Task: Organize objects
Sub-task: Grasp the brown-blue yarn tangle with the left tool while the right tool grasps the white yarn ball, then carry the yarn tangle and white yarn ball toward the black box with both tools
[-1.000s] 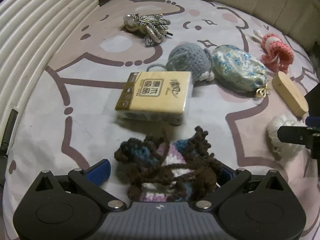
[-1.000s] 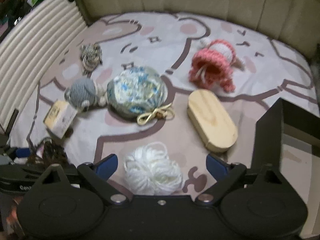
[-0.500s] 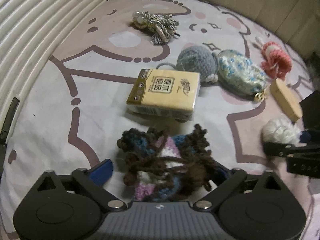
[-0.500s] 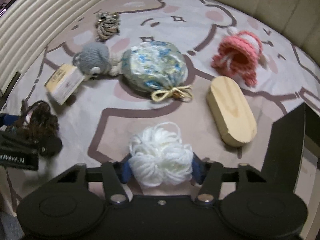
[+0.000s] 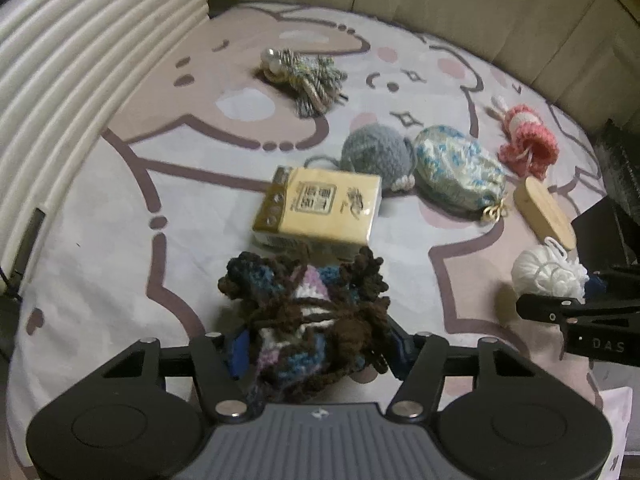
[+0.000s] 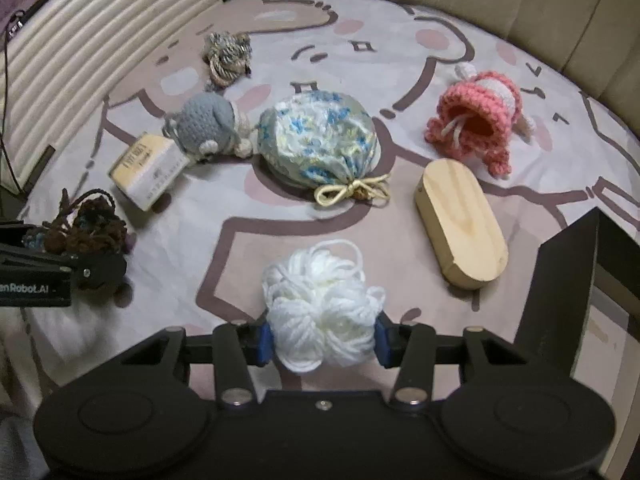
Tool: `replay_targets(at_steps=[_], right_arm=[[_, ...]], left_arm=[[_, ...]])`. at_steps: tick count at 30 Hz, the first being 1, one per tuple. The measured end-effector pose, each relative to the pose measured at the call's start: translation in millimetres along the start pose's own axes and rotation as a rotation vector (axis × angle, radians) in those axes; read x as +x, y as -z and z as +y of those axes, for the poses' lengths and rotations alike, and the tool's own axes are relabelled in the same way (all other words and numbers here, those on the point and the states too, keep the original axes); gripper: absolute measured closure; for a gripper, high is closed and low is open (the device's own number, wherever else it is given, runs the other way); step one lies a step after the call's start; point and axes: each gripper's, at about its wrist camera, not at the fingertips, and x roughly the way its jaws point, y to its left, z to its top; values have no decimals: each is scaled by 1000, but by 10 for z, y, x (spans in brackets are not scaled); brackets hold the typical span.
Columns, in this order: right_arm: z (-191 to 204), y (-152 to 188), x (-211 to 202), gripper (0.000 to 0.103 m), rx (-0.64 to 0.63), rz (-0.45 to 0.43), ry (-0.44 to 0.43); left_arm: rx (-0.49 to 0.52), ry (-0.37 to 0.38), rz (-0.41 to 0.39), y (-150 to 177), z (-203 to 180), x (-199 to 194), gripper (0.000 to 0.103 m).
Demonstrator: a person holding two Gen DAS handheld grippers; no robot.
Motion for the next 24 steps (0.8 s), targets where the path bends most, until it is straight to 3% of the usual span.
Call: replay_targets(at_steps=[10, 24], right_arm=[[8, -30, -421, 56, 30, -109, 0], [-40, -30, -1146, 55, 136, -290, 5]], left_arm=[[52, -40, -101, -114, -37, -459, 41], [119, -32, -228, -237, -326, -1120, 41]])
